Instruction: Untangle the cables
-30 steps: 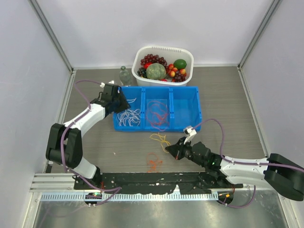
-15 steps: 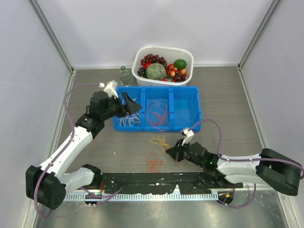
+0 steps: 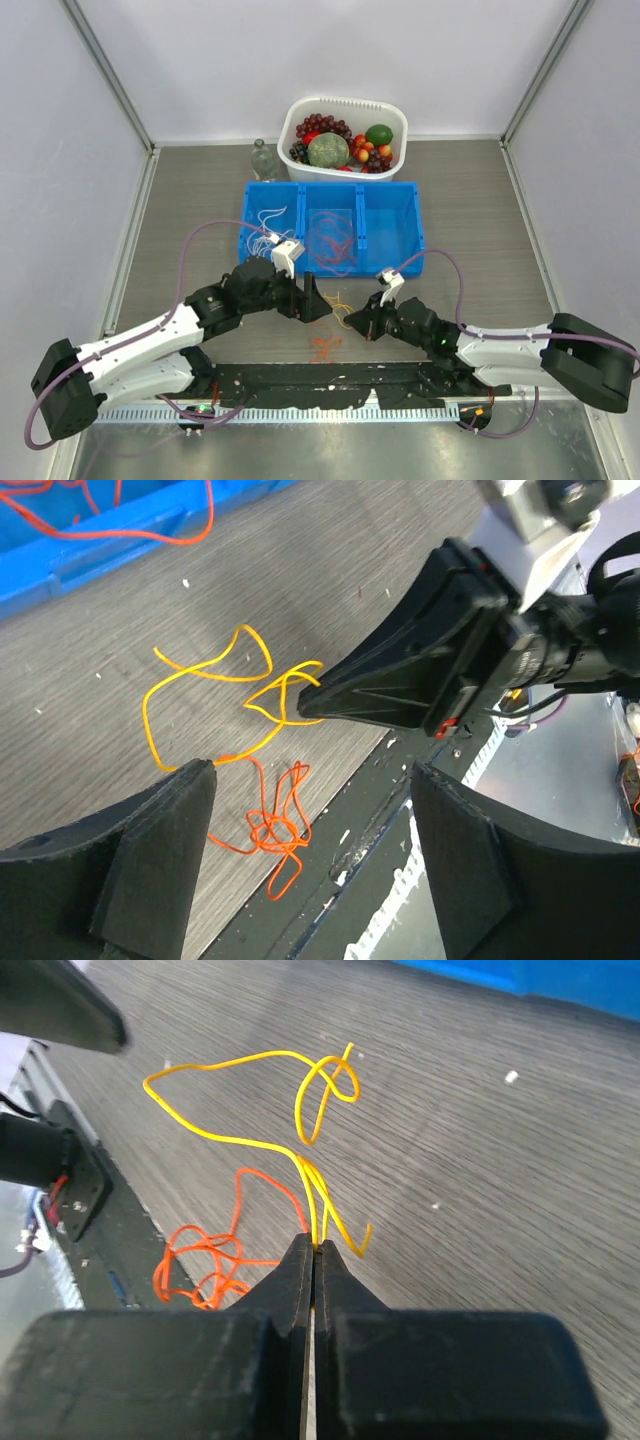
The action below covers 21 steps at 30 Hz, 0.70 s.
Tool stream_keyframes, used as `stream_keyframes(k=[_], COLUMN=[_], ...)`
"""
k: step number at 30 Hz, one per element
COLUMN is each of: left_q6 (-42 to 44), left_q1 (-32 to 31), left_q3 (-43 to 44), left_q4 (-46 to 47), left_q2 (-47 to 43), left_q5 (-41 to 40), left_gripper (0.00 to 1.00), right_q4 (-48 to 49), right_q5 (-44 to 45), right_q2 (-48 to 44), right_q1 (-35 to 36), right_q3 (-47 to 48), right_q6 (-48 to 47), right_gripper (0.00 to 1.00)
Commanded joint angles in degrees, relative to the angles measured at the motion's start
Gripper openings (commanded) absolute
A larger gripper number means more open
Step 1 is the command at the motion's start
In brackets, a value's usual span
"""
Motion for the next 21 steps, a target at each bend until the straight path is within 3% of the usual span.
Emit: stream_keyframes(k=[1,6,10,15,18,21], left_q6=[2.7,3.9,2.0,1.1,0.7,-0.7], left_q1=[-1.8,-3.0,-3.0,-3.0,-3.0,-3.0], left_q3=[-1.1,-0.9,-1.7,-2.3,-2.3,-2.4], left_q4=[4.1,3.1,3.2,1.7,-1.2,-4.6], left_q2=[-2.1,-0.3,-1.2,-5.9,-9.5,-12.3], left_q5=[-2.8,-3.7,-7.4,-10.8,-16.2,-19.5], left_gripper=[0.85,0.87,0.6,0.33,0.34,0.56], right_q4=[2.2,-1.7,-6.0,-12.1,-18.0,-28.6], right_q5=[-2.3,-3.4,-2.6,-0.2,5.5,20.4], right_q2=[-4.8,-10.3,-13.9,-17.7,-21.0,-24.9], right_q1=[0.3,0.3,0.3,0.3,0.3,0.3], right_q3=[1.0,2.0,3.7,5.9,8.5,11.7], right_q6=[-0.5,-2.2,-3.0,-4.4,-4.6,-2.9], right_gripper=[0.01,0.01,0.01,0.01,0.01,0.01])
